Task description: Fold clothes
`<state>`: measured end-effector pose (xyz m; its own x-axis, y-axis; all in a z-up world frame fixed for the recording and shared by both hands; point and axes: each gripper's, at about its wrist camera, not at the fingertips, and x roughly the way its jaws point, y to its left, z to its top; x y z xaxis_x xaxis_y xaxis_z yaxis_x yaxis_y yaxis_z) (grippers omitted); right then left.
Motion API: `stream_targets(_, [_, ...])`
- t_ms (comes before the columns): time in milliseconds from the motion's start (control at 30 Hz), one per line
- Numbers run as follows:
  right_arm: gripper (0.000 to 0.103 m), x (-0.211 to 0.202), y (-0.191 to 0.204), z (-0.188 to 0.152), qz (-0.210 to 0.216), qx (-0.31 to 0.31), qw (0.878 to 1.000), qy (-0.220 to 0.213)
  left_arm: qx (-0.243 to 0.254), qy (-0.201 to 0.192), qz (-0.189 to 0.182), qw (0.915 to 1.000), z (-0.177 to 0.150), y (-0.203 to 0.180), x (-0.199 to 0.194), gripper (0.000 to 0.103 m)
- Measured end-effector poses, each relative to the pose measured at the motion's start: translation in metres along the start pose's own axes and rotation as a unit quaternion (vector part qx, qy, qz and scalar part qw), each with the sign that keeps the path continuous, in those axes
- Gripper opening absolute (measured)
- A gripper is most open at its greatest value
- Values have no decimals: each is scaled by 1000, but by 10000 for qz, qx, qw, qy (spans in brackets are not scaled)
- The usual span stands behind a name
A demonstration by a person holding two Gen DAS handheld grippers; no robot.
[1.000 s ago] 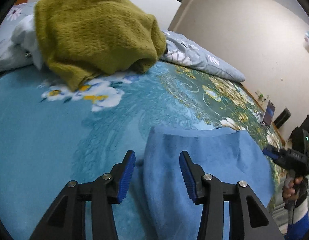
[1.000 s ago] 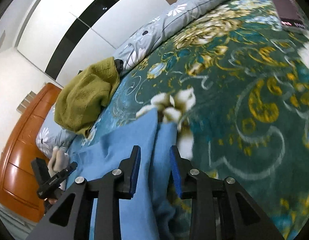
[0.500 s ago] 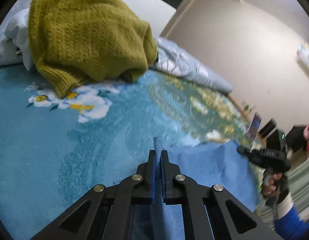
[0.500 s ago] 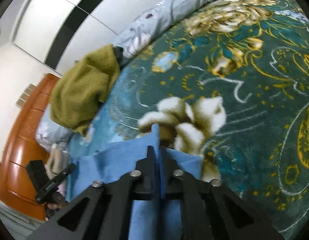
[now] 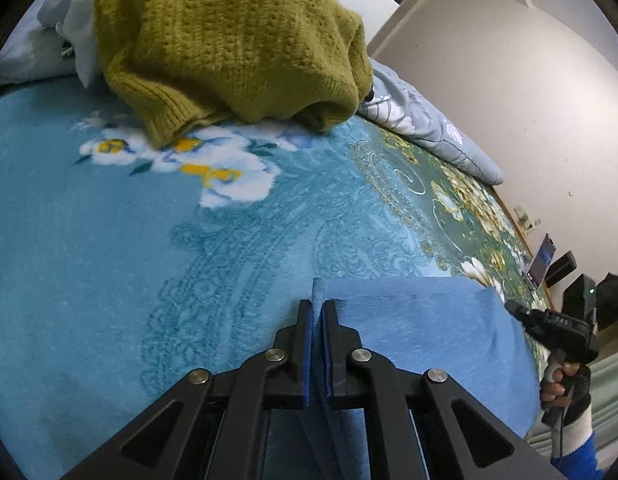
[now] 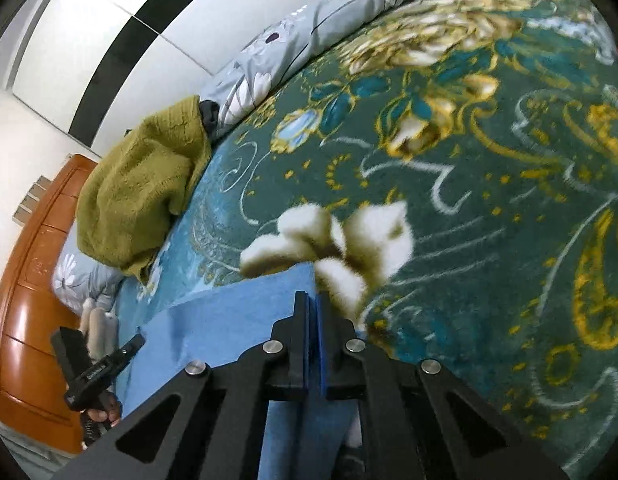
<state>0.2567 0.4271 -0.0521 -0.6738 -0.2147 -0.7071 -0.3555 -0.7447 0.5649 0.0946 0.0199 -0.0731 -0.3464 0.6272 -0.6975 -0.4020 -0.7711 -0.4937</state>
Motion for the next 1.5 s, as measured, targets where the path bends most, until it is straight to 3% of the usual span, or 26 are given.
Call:
stream_targets(67, [4,-12,1,-1,-255,-116,9995,-164,56,-98,88,9999,0,-5,-12,8])
stream_targets(133, [6,-27,2,-5,-207,-173,9991,-319,90,-207,148,9996,0,-10,-26,11])
stream_targets(300, [6,-49,16,-27,289,-455,9982,-254,49,-355,90,9993,-15,-28,-58,35])
stream_targets(467, [9,-49,37,-54,922,-732,9930,-89,768,-261,-147,9966,-47,-71,-65,37])
stream_targets(667, [9,-36,28,-70,317,-772,9964,138,434,258,97,9987,-60,-58,-30,37])
stream_targets(800, [9,-44,17,-72,510,-438,9977,117,276,48,-118,9995,-60,-61,-55,38])
stream_targets(833, [9,-52,19,-73,567,-471,9973,23,298,-29,-185,9994,-61,-62,-64,40])
stream_targets(867, [9,-60,21,-74,619,-515,9967,-75,343,-74,-118,9993,-62,-60,-73,49])
stream_targets(933, [26,-75,19,-77,648,-530,9962,-223,337,-180,40,9993,-64,-52,-86,62])
stream_targets(967, [47,-78,14,-78,630,-484,9965,-256,262,-184,70,9995,-65,-46,-89,64])
stream_targets(1000, [56,-82,8,-80,612,-438,9967,-289,111,-140,57,9998,-66,-36,-88,64])
stream_targets(1167, [57,-77,-20,-85,549,51,9985,-74,-620,205,-291,9974,-79,-3,-75,64])
stream_targets(1367, [60,-68,-34,-85,973,576,9936,-34,-676,518,-976,9916,-81,-12,-51,65])
stream_targets(1500, [60,-61,-30,-77,982,538,9937,92,-792,512,-1289,9872,-77,-8,-46,66])
